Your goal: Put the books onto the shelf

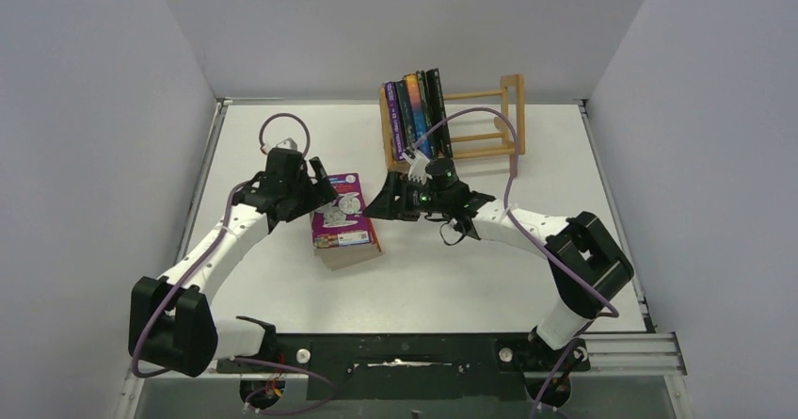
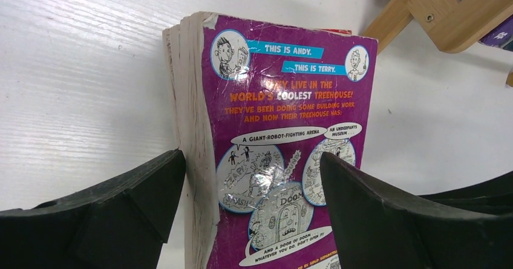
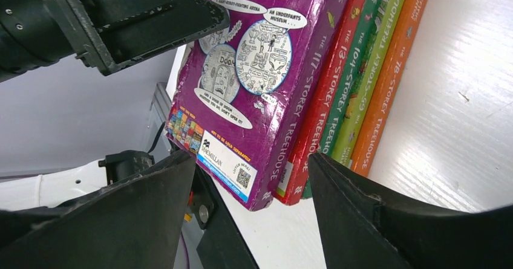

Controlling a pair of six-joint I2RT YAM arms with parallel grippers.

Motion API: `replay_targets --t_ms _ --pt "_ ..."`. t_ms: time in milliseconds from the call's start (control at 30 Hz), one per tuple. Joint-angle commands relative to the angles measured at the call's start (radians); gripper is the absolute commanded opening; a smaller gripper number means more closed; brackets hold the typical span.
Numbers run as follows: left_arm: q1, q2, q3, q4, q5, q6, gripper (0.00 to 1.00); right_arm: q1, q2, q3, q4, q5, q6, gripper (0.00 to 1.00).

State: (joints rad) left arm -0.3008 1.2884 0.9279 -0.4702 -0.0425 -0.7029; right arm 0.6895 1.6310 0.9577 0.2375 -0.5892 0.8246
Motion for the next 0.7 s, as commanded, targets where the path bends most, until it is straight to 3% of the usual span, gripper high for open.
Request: replay_targets --t_ms 0,667 --pt "-0.036 0.015 0.033 0.061 0.024 -0.026 0.82 0.011 0.012 -0.001 0.088 -0.021 0.014 0.70" --pt "-0.115 0.058 0.055 0.094 0.022 -0.058 0.82 0.016 0.100 -0.042 0.166 -0.023 0.036 0.72"
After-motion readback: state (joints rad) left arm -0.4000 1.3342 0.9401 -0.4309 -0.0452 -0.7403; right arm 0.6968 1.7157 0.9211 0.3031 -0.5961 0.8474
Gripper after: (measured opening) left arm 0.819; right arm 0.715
